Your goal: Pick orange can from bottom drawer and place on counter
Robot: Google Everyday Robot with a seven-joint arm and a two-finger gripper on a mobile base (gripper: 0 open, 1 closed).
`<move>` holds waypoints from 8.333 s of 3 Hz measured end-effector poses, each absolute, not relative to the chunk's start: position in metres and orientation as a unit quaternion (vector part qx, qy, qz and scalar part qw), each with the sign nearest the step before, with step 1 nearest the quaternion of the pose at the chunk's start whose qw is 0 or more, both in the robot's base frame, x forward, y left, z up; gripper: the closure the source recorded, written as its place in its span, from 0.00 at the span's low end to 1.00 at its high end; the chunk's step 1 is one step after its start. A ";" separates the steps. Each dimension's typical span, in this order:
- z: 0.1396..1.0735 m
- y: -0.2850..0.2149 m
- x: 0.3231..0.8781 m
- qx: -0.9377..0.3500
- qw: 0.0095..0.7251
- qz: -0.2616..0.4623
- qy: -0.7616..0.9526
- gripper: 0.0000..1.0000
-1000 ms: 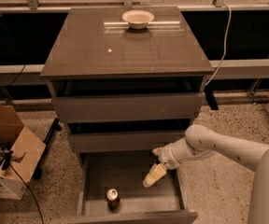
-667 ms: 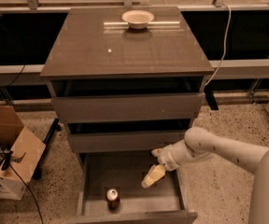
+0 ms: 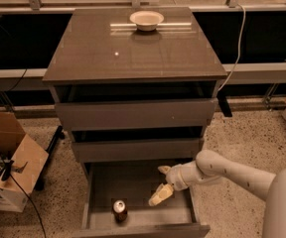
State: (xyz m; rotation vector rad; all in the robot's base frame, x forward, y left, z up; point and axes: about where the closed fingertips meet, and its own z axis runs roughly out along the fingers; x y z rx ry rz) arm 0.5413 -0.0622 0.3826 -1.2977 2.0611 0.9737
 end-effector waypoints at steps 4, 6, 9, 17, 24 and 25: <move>0.257 0.007 0.558 -0.531 0.331 0.344 0.700 0.00; 0.199 0.069 0.558 -0.532 0.316 0.358 0.700 0.00; 0.155 0.119 0.534 -0.515 0.279 0.424 0.691 0.42; 0.653 -0.051 0.517 -0.550 0.396 0.284 0.678 1.00; 0.880 -0.035 0.694 -0.539 0.487 0.196 0.658 1.00; 0.878 -0.037 0.715 -0.498 0.503 0.229 0.669 0.82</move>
Offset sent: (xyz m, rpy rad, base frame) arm 0.0048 0.0137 -0.1230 0.1013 -0.1422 0.0924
